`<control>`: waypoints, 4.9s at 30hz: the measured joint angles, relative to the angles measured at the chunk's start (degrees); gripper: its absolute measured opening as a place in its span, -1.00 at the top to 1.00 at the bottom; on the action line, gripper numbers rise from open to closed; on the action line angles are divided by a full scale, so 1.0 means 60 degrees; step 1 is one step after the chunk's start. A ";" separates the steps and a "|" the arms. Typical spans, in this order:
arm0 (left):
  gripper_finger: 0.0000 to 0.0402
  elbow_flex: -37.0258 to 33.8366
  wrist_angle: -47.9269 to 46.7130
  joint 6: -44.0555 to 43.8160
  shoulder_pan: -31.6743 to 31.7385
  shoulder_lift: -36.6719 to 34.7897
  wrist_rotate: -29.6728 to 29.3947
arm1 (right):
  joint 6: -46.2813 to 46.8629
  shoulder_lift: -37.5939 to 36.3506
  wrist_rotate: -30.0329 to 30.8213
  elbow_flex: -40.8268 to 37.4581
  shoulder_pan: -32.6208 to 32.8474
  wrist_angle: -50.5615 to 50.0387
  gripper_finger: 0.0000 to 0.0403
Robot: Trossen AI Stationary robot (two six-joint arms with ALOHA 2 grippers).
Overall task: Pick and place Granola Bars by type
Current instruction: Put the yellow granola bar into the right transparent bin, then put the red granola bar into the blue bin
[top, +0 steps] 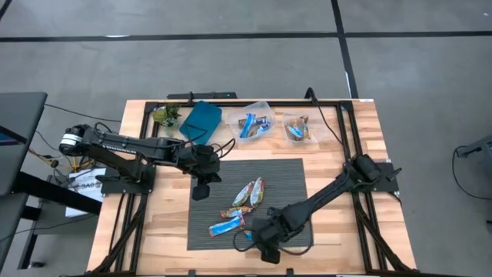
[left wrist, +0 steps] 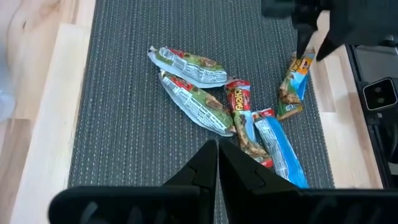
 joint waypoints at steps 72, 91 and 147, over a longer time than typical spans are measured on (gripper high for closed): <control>0.96 0.0248 0.1928 -0.0232 0.2015 -0.1027 -0.0313 | -0.2507 -0.4681 0.2386 -0.1658 -1.0651 -0.6254 0.64; 0.96 0.0294 0.2235 -0.4854 0.0750 0.1208 -0.0548 | -0.5534 -0.6601 -0.0590 -0.2106 -0.7142 -0.2780 0.06; 1.00 0.3279 -0.1031 -0.8661 0.0417 0.4396 -0.3112 | -0.6575 -0.9683 -0.4245 -0.5811 -0.6407 0.2108 0.37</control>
